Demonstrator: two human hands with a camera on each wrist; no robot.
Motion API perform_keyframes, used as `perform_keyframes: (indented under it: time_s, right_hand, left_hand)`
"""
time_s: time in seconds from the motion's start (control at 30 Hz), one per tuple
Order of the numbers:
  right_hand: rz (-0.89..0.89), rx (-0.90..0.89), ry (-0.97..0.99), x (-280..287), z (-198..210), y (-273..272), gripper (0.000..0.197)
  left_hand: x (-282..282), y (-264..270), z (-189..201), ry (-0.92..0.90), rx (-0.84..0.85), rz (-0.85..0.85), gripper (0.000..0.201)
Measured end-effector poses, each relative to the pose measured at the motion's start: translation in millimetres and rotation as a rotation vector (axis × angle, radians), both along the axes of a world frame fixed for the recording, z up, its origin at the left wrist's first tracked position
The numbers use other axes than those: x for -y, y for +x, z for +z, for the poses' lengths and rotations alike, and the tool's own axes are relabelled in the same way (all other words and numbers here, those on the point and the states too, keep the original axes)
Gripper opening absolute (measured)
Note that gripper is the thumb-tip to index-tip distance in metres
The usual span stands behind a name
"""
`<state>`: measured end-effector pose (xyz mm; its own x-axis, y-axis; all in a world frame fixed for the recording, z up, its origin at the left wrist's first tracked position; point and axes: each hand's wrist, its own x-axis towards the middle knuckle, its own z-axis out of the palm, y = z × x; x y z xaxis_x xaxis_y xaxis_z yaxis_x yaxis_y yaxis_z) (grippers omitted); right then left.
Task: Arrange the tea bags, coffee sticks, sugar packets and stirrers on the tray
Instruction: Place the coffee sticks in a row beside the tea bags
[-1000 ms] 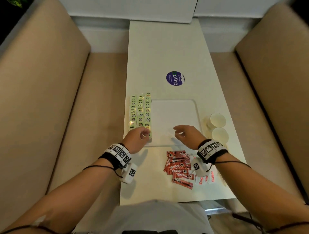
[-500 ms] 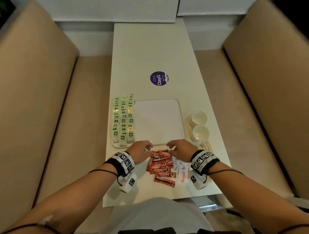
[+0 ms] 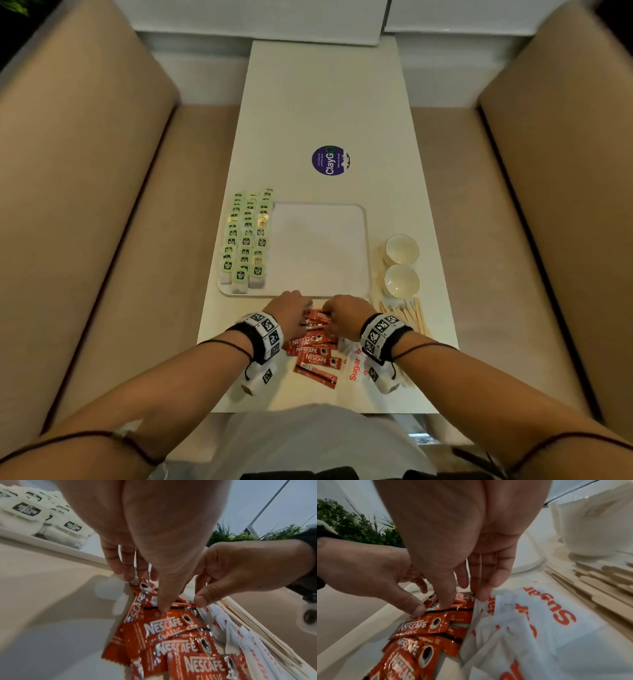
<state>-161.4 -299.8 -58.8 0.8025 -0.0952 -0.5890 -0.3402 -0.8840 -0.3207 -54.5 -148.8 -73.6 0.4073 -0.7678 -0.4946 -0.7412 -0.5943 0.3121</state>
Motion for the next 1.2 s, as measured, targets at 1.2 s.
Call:
perform_keyframes:
  time_s: [1.2]
  right_hand:
    - [-0.295,0.324,0.373,10.2,29.6,11.1,0.028]
  left_hand:
    - [-29.6,21.8,38.2,-0.291,-0.275,0.372,0.014]
